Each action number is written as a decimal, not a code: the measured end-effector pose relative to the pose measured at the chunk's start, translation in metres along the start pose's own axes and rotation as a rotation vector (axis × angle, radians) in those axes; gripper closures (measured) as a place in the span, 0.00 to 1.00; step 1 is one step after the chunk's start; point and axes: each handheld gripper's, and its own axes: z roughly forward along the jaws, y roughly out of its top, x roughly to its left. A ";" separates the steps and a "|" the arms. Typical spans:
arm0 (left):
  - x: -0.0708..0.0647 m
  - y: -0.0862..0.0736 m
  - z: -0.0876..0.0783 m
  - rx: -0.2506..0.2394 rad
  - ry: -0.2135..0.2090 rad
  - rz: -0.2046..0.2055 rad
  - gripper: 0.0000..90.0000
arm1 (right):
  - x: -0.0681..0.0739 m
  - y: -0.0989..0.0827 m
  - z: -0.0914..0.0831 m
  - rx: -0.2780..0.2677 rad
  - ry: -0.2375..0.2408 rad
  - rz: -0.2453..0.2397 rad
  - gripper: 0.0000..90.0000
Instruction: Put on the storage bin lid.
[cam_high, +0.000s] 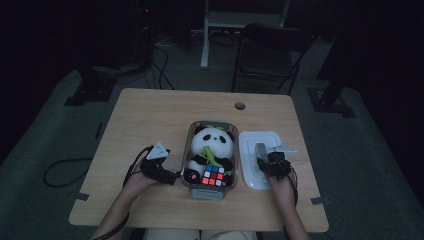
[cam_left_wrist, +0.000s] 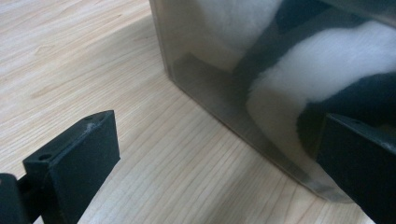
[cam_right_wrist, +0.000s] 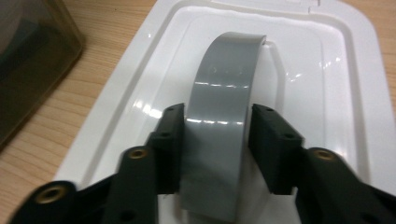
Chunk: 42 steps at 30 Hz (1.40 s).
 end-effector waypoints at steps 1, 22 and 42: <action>0.000 0.000 0.000 0.001 0.002 0.001 0.01 | 0.000 0.000 -0.001 0.001 -0.001 -0.004 0.73; -0.013 0.007 0.005 0.016 -0.006 0.032 0.01 | -0.020 0.026 -0.065 -0.145 -0.006 0.079 0.75; -0.045 0.038 0.036 0.063 -0.068 0.122 0.01 | 0.027 0.070 -0.143 -0.321 0.175 -0.035 0.75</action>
